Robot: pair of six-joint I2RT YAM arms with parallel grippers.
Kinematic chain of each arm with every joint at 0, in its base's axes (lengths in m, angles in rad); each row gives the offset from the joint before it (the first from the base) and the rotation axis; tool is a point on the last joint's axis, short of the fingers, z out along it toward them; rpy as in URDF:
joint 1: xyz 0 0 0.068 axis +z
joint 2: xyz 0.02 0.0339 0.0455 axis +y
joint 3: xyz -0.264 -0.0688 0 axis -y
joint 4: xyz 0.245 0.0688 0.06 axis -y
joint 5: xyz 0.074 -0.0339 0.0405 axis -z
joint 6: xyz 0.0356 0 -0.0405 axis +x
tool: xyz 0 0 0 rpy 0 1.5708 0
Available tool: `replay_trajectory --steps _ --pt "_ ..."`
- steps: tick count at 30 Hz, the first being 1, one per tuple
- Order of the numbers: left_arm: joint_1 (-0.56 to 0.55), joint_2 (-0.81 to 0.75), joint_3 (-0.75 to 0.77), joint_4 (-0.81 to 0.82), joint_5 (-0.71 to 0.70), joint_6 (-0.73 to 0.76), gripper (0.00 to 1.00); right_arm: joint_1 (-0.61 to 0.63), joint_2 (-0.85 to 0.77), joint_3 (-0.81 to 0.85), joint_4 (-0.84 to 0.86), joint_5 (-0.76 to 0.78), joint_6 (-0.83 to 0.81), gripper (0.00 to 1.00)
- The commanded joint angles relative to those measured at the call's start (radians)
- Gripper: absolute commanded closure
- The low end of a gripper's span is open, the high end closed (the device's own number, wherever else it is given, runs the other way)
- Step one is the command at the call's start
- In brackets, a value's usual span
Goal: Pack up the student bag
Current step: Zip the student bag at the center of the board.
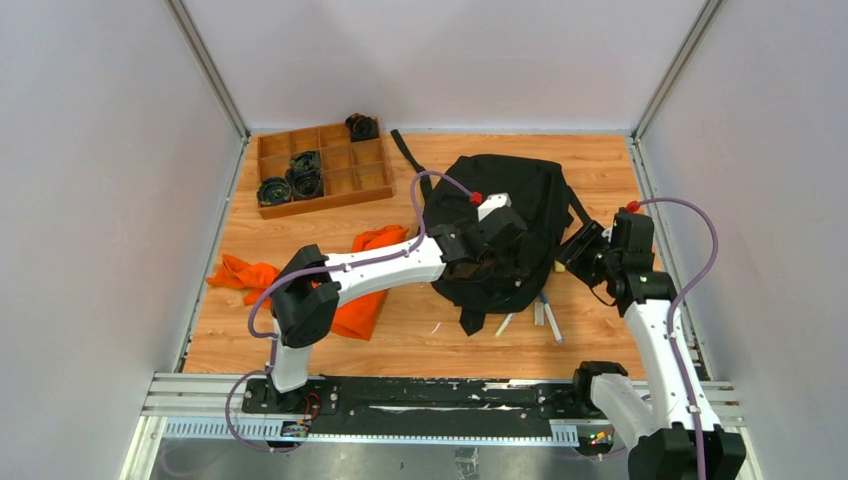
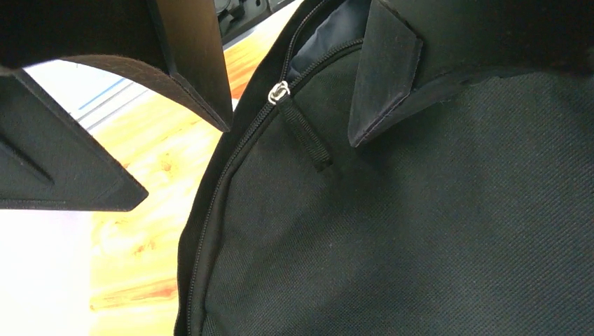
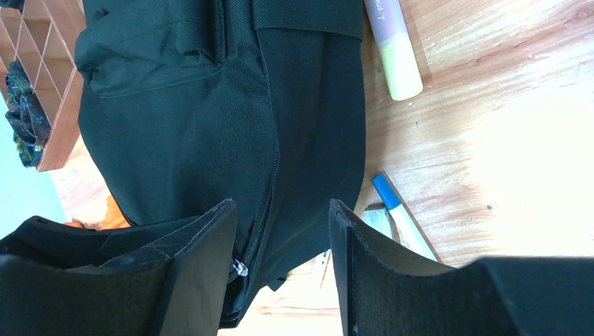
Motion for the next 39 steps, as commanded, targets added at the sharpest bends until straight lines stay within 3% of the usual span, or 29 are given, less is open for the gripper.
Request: replay_trajectory --steps 1,8,14,30,34,37,39 --pt "-0.006 0.037 0.045 0.019 -0.006 -0.02 0.33 -0.02 0.02 -0.023 0.033 -0.043 0.01 0.44" --pt "0.0 0.075 0.103 -0.008 0.044 0.006 0.36 -0.024 0.054 -0.021 0.057 -0.085 0.013 0.45" --pt "0.019 0.073 0.095 -0.018 0.07 0.01 0.47 -0.024 0.069 -0.022 0.067 -0.105 0.003 0.45" --pt "0.035 0.066 0.074 0.039 0.112 0.022 1.0 -0.024 0.094 -0.047 0.088 -0.191 0.029 0.44" --pt "0.034 0.062 0.073 0.041 0.117 0.038 0.99 -0.024 0.119 -0.043 0.088 -0.204 0.023 0.44" --pt "0.034 0.058 0.075 0.038 0.119 0.058 0.62 -0.025 0.127 -0.038 0.087 -0.205 0.022 0.44" --pt "0.035 0.063 0.074 0.054 0.15 0.06 0.47 -0.025 0.129 -0.035 0.086 -0.199 0.023 0.44"
